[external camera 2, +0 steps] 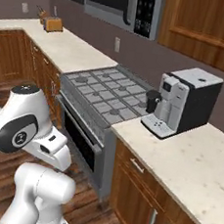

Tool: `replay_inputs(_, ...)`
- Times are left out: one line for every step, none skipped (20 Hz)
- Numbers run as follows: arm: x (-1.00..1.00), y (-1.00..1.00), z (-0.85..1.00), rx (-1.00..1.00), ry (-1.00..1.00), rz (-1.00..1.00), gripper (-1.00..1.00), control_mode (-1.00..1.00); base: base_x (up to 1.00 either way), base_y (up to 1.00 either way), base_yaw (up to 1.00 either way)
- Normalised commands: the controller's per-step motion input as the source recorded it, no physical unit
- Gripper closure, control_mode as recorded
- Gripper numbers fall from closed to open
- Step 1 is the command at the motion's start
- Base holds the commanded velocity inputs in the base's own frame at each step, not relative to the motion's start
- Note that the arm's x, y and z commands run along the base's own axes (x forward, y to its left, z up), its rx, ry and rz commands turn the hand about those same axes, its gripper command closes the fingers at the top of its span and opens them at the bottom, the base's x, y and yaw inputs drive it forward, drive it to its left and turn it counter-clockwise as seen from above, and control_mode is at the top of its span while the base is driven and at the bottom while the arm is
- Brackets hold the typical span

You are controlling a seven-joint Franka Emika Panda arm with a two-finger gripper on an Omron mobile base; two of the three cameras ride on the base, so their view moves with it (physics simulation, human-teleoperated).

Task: Retrieve the butter from the fridge and place it on a plate on the dining table. Then retrieve the butter knife by the fridge and place it near the plate.

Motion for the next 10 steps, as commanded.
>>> replay_inputs(0.00, 0.00, 0.00, 0.00, 0.00, 0.00, -1.00, 1.00, 0.69, -0.16, 0.85)
replay_inputs(0.00, 0.00, 0.00, 0.00, 0.00, 0.00, -1.00, 1.00, 0.69, -0.16, 0.85)
replay_inputs(0.00, 0.00, 0.00, 0.00, 0.00, 0.00, -1.00, 1.00, 0.69, -0.15, 0.85)
replay_inputs(0.00, 0.00, 0.00, 0.00, 0.00, 0.00, -1.00, 1.00, 0.69, -0.15, 0.85)
replay_inputs(0.00, 0.00, 0.00, 0.00, 0.00, 0.00, -1.00, 1.00, 0.67, -0.13, 0.85)
replay_inputs(0.00, 0.00, 0.00, 0.00, 0.00, 0.00, -1.00, 1.00, 0.67, -0.11, 0.84)
replay_inputs(0.00, 0.00, 0.00, 0.00, 0.00, 0.00, -1.00, 1.00, 0.64, -0.04, 0.84)
replay_inputs(0.00, 0.00, 0.00, 0.00, 0.00, 0.00, -1.00, 1.00, 0.59, 0.00, 0.82)
replay_inputs(0.00, 0.00, 0.00, 0.00, 0.00, 0.00, -1.00, 1.00, 0.52, 0.00, 0.79)
replay_inputs(0.00, 0.00, 0.00, 0.00, 0.00, 0.00, -1.00, 1.00, 0.48, 0.07, 0.76)
